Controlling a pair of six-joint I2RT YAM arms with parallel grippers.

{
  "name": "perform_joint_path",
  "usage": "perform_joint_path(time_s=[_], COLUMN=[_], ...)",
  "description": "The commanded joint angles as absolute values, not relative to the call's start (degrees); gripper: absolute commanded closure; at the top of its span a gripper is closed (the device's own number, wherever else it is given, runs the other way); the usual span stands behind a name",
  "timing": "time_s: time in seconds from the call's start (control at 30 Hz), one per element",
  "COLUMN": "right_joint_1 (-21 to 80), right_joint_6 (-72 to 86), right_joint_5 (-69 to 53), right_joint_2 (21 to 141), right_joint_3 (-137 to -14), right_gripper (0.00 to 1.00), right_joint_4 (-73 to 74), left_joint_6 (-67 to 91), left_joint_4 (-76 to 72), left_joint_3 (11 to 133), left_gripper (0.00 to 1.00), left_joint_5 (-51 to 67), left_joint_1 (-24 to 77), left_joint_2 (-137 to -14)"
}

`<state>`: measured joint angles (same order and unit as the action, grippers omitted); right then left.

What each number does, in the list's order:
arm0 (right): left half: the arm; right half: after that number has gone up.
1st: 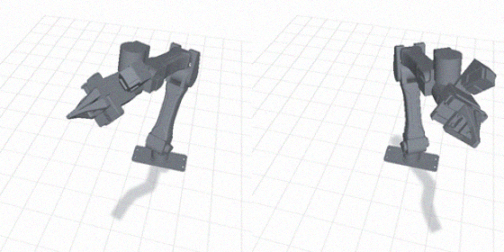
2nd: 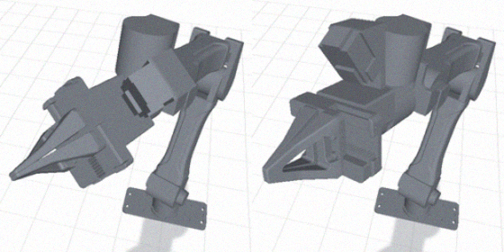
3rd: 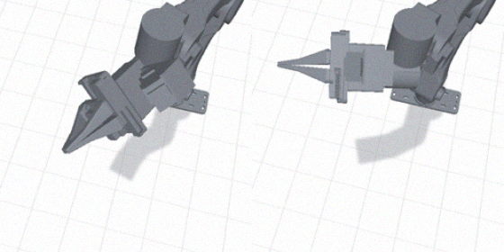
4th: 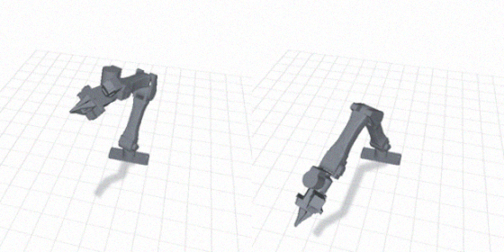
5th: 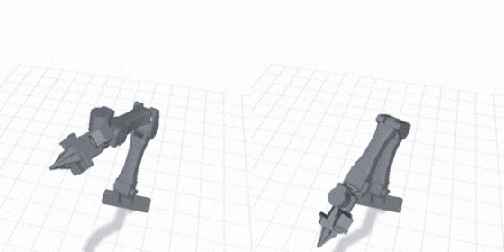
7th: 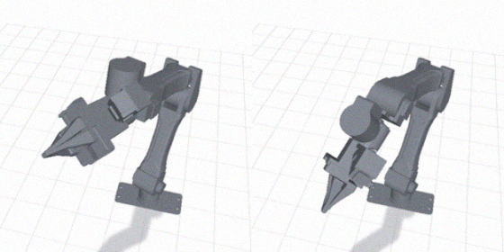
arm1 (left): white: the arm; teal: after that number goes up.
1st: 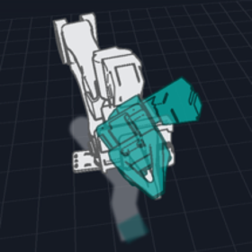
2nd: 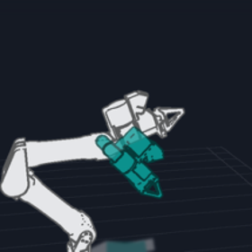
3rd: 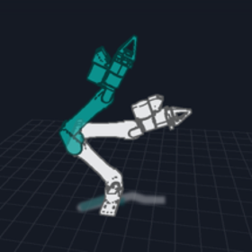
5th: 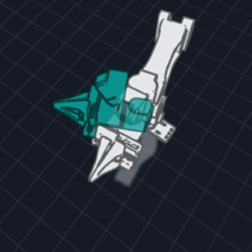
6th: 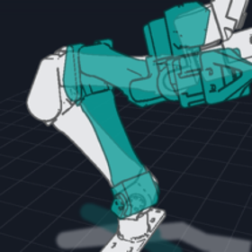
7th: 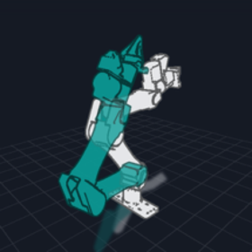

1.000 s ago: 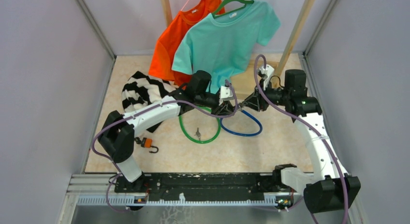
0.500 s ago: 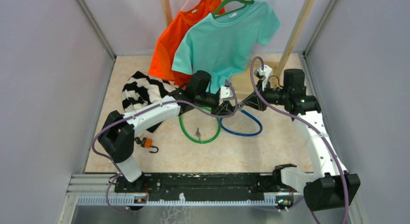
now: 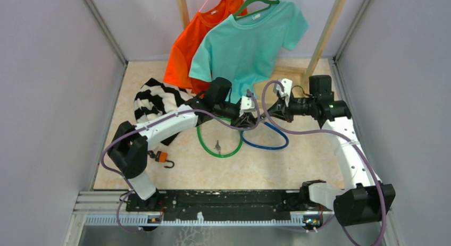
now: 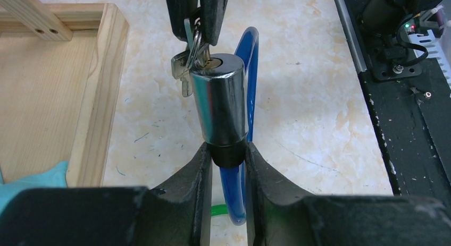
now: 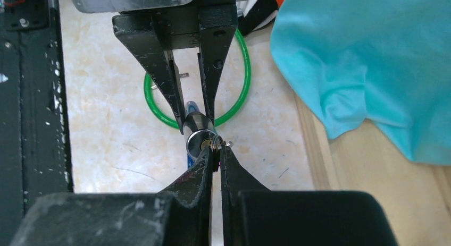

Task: Lock with the key
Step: Lock the lock.

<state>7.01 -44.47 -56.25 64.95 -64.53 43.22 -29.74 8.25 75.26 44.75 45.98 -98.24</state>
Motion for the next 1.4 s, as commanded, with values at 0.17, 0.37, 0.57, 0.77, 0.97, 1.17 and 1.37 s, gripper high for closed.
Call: perform_joint_path(time_s=[0.17,0.37,0.57,0.77,0.97,1.17,1.37], right_joint_1=[7.25,7.25,7.19,7.27,7.21,7.2,6.76], right_joint_6=[-75.47,-82.05,-80.16,-79.31,-79.06,-77.87,-77.25], right_joint_5=[-56.3,-54.66,-53.02,-51.94,-49.93,-48.98,-48.76], right_joint_2=[71.26,73.42,70.14,68.73,68.39,69.09,70.45], right_joint_3=[-72.79,-76.79,-76.41,-77.95,-79.07,-80.94,-84.53], right_gripper=[1.0,1.0,1.0,1.0,1.0,1.0,1.0], right_joint_4=[56.85,61.39,57.3,57.96,58.17,58.36,60.51], left_joint_6=[-33.68,-33.17,-32.96,-33.22,-33.15,-33.15,-33.05], left_joint_4=[10.28,10.18,9.9,9.89,9.47,8.83,7.8], left_joint_3=[74.97,74.7,73.86,73.23,73.19,71.87,70.26], left_gripper=[1.0,1.0,1.0,1.0,1.0,1.0,1.0], left_joint_5=[51.89,51.41,49.81,47.91,47.34,46.35,45.27], left_joint_1=[46.5,46.55,46.49,46.49,46.51,46.5,46.55], left_joint_2=[-97.0,-96.89,-96.8,-96.59,-97.02,-96.78,-96.71])
